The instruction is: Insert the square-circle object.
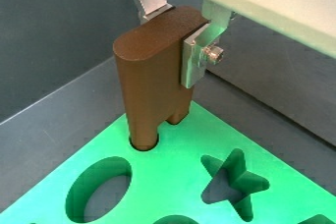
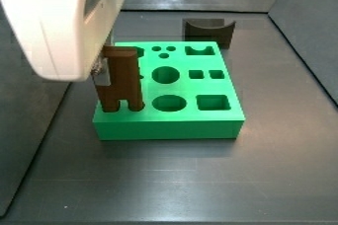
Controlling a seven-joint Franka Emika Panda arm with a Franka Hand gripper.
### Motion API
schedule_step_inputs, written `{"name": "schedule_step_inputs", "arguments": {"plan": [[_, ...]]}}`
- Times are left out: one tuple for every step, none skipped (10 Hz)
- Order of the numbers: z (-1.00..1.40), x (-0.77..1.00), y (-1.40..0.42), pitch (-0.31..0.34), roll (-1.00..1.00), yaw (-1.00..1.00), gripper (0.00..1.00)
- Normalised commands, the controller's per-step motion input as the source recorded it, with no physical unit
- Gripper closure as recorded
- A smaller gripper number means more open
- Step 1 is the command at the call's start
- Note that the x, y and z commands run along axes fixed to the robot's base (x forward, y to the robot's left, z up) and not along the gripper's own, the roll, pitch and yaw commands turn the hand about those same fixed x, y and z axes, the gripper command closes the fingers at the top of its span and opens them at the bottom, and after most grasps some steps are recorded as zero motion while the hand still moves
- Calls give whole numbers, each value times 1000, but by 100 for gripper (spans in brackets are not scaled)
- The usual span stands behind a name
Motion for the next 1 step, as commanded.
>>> {"name": "schedule_step_inputs", "arguments": {"plan": [[0,0,0,0,0,0,100]]}}
